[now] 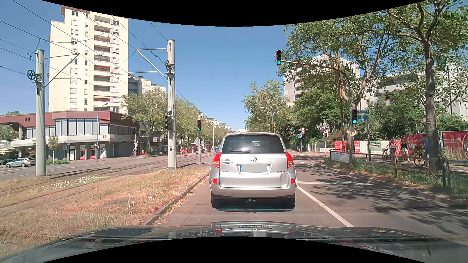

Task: Follow the waypoints while adhering to traffic rules and regulations

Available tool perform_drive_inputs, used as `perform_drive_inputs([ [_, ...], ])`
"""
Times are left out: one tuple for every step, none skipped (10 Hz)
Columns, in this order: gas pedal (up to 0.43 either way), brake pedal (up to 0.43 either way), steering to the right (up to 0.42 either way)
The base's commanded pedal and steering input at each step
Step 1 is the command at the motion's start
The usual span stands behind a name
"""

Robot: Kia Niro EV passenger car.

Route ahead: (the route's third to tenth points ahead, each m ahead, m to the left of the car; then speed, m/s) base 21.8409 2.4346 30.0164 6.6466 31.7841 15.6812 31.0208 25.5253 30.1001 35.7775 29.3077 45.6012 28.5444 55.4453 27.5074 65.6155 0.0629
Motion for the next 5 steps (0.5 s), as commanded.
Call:
perform_drive_inputs([
  [0.0, 0.0, 0.0],
  [0.098, 0.0, 0.0],
  [0.228, 0.0, 0.0],
  [0.24, 0.0, 0.0],
  [0.24, 0.0, 0.0],
])
